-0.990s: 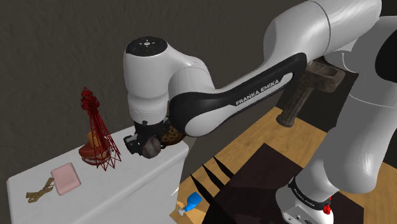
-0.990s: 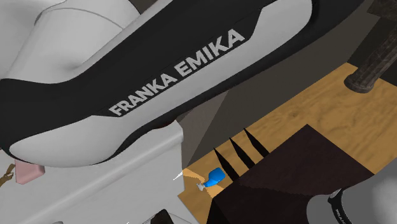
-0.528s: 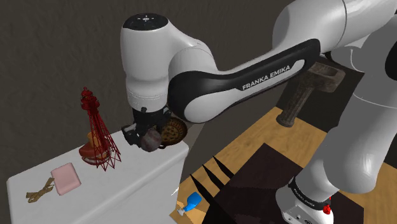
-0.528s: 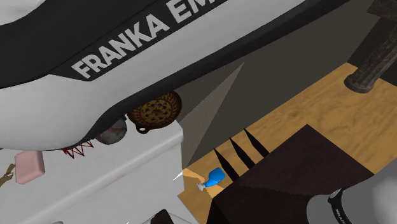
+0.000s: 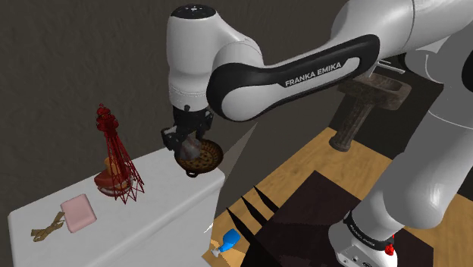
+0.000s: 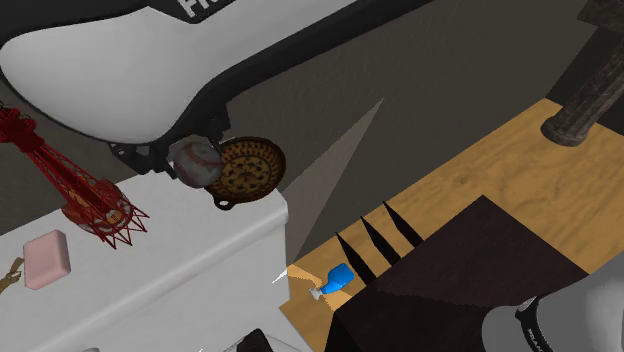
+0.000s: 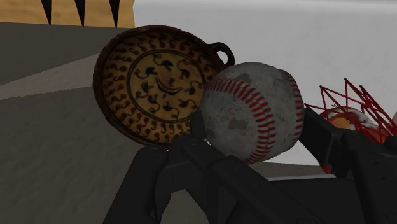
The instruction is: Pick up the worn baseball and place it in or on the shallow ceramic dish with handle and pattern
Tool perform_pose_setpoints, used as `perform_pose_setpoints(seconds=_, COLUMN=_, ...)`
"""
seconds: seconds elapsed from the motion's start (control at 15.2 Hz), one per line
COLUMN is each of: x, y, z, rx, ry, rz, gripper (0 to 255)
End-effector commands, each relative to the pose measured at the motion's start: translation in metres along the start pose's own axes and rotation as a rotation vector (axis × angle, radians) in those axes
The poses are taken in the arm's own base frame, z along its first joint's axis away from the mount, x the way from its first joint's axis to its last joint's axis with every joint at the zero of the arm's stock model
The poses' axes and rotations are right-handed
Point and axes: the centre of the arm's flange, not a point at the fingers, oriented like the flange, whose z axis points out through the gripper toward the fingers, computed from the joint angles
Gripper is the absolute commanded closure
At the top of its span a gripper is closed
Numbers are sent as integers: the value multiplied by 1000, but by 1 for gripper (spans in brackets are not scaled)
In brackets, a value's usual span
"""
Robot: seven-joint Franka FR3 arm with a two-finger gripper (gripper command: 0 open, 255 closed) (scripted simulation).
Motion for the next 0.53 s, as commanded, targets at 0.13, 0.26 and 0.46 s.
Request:
perform_pose_setpoints(seconds=0.13, x=25, y=47, z=6, rx=0, ry=0, rz=-2, gripper=255)
perform_pose_setpoints(seconds=0.26, x=37, y=70, z=10, rx=0, ry=0, rz=-2, gripper=255)
perform_pose_setpoints(seconds=0.46, x=41, y=80, z=22, rx=0, ry=0, rz=-2, gripper=255)
